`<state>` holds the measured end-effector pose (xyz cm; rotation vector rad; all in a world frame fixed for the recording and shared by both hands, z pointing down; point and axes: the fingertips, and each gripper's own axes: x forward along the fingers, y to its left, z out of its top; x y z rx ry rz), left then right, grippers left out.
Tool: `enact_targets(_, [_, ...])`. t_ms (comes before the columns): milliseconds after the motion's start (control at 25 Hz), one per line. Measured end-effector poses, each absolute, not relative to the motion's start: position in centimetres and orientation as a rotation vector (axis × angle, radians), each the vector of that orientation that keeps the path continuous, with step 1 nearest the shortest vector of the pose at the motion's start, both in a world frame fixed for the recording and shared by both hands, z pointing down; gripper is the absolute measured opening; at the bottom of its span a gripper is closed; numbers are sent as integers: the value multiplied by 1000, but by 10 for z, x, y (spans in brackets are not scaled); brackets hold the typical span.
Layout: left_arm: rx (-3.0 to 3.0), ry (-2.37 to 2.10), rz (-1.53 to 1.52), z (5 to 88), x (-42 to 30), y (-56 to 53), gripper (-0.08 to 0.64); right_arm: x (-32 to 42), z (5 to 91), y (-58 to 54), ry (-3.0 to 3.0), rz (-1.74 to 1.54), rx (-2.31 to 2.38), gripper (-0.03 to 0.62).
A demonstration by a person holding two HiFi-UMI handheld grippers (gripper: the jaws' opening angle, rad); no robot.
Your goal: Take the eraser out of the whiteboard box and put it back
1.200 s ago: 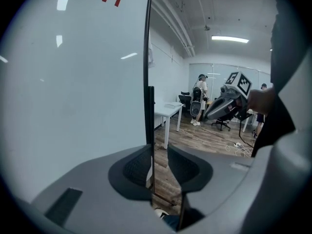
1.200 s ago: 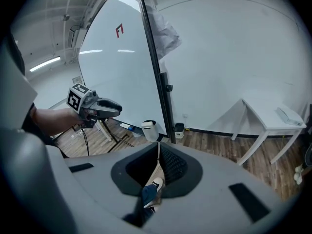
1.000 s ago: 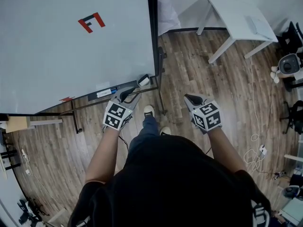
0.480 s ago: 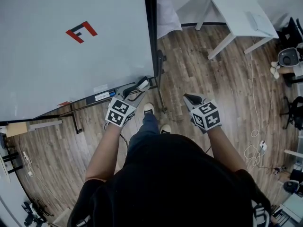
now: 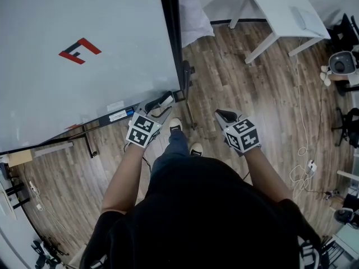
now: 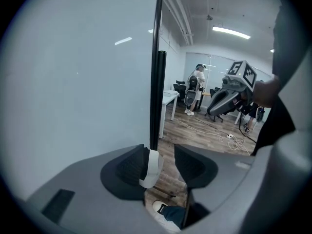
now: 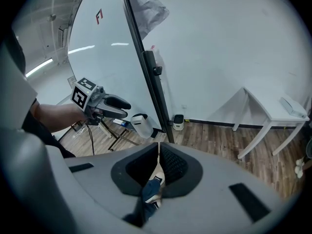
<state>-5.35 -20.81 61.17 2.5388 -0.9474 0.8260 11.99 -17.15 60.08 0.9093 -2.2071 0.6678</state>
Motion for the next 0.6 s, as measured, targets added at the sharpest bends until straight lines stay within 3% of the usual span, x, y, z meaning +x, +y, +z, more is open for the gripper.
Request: enact_targets(600, [2493, -898, 983, 656, -55, -221, 206, 119, 618, -174, -2176, 705, 901, -3])
